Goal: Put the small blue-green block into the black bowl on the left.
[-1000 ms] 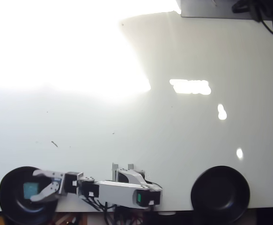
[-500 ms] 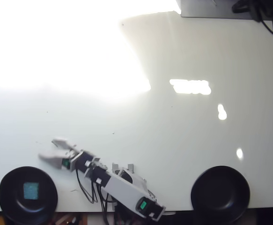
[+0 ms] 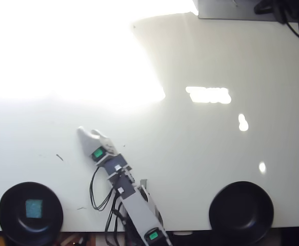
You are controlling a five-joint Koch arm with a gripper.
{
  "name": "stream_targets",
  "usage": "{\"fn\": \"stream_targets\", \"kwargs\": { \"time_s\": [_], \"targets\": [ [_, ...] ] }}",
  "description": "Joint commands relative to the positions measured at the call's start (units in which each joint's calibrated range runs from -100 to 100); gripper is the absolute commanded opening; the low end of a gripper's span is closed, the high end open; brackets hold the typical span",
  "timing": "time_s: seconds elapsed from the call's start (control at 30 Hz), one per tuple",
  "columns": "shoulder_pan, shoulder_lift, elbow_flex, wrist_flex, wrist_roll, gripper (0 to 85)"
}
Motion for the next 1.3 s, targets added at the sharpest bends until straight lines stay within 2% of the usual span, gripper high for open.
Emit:
{"fn": "stream_targets", "kwargs": {
  "time_s": [0.0,0.13,0.3,0.67,0.8,0.97,1.27],
  "targets": [
    [-3.0,-1.6,-0.2,0.1,2.8,44.0],
    [-7.7,-2.4,-5.4,0.7,4.5,44.1],
    [-10.2,-6.1,-11.6,0.7,6.6,44.1],
    [-15.3,-6.1,-23.7,8.1,7.6,44.5],
    [-16.1,-6.1,-29.2,12.0,7.9,45.9],
    [-16.5,-6.0,-30.8,11.6,8.0,49.3],
    [-17.0,-5.8,-30.8,9.1,8.3,49.0]
  ]
}}
